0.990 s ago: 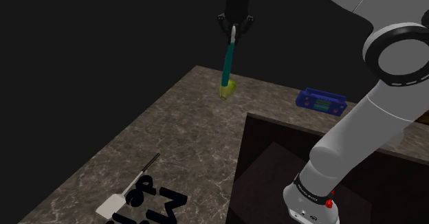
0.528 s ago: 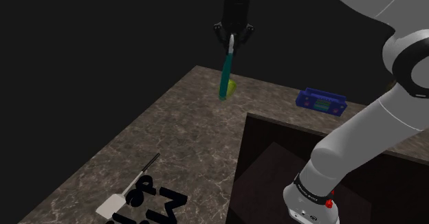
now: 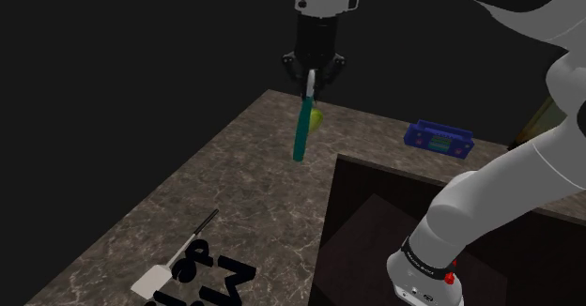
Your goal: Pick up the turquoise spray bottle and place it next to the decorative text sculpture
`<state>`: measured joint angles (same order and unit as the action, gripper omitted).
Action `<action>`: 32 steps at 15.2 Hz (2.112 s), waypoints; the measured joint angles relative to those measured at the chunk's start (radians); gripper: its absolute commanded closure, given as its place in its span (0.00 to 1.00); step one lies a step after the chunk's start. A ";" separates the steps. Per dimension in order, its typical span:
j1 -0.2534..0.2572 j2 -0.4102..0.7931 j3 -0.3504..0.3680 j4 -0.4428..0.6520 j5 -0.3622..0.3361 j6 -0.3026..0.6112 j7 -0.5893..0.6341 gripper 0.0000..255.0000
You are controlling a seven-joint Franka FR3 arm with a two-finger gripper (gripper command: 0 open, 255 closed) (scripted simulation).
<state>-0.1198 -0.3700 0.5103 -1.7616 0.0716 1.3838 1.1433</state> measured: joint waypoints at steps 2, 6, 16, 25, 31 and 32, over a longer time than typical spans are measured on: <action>0.016 -0.014 0.029 -0.020 0.019 0.008 0.043 1.00; 0.049 -0.049 0.091 -0.064 0.062 0.025 0.131 1.00; 0.107 -0.054 0.283 -0.107 0.144 0.091 0.365 1.00; 0.078 0.109 0.576 -0.012 0.106 0.157 0.645 1.00; 0.117 0.504 0.879 0.083 -0.207 0.192 1.024 1.00; 0.210 0.590 0.845 0.112 -0.284 0.190 1.096 1.00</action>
<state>0.0907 0.2203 1.3551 -1.6499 -0.2128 1.5738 2.2393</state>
